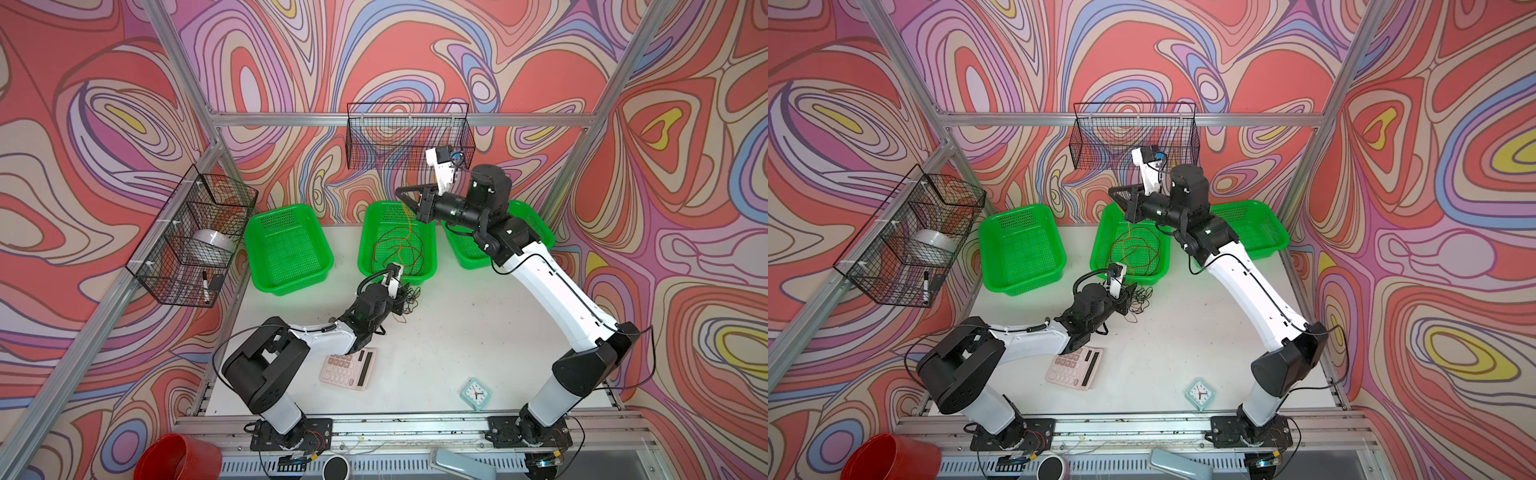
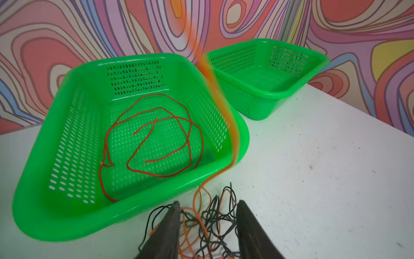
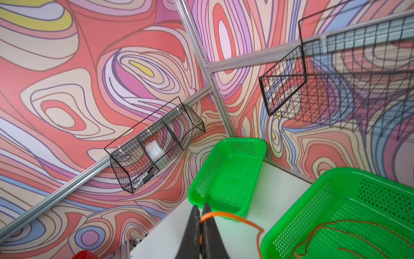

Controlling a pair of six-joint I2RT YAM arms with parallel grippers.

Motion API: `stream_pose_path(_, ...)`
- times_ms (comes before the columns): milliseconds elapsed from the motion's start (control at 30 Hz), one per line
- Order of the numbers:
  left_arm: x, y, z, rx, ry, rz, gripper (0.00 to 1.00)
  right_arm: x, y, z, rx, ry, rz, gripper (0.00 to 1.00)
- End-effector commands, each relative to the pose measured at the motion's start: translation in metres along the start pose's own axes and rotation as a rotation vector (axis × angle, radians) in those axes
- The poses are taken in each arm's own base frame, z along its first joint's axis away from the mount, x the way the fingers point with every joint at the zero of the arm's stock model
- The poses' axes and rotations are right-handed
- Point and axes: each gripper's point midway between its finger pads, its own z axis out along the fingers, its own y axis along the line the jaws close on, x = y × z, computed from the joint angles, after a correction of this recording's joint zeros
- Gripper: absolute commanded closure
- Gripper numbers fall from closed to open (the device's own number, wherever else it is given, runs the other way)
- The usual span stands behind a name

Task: Untangle and sort cables by color
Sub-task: Untie the cable.

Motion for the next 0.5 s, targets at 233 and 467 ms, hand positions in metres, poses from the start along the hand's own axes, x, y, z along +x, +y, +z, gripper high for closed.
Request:
stream_pose_path(233,0.002,-0.018,-0.006,0.117,-0.02,-0.049,0.45,-0.001,-0.02,-0.007,-0.011,0.024,0.04,1.0)
stream_pose_path(467,-0.004,-0.015,-0.021,0.105,-0.017,0.001,0.31,-0.013,-0.015,-0.021,-0.036,-0.017,0.022,1.0)
